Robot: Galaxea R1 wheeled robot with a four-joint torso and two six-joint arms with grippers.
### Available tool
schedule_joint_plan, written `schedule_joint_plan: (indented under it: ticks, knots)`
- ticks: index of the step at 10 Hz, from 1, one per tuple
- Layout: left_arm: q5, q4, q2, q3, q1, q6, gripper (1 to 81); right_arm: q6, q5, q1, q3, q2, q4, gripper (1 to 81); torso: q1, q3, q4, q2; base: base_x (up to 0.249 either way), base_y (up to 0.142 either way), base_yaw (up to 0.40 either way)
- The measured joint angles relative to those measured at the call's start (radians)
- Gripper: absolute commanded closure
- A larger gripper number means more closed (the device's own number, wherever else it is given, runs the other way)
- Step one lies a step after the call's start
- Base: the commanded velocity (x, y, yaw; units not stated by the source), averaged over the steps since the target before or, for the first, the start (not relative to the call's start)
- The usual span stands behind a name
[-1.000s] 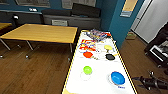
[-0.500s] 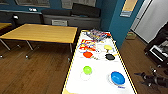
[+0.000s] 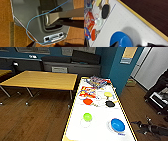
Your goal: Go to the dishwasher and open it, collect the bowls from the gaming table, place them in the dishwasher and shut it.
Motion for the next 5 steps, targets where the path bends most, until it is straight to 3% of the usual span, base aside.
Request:
schedule_joint_plan:
  ticks: [2,5]
  knots:
    - [0.000,0.000,0.003,0.000,0.000,0.000,1.0,0.000,0.000,-0.067,-0.042,0.026,0.005,1.0,0.000,0.000,0.000,0.000,0.000,0.000,0.000]
    - [0.000,0.000,0.001,0.000,0.000,0.000,1.0,0.000,0.019,-0.091,-0.076,0.086,0.006,1.0,0.000,0.000,0.000,0.000,0.000,0.000,0.000]
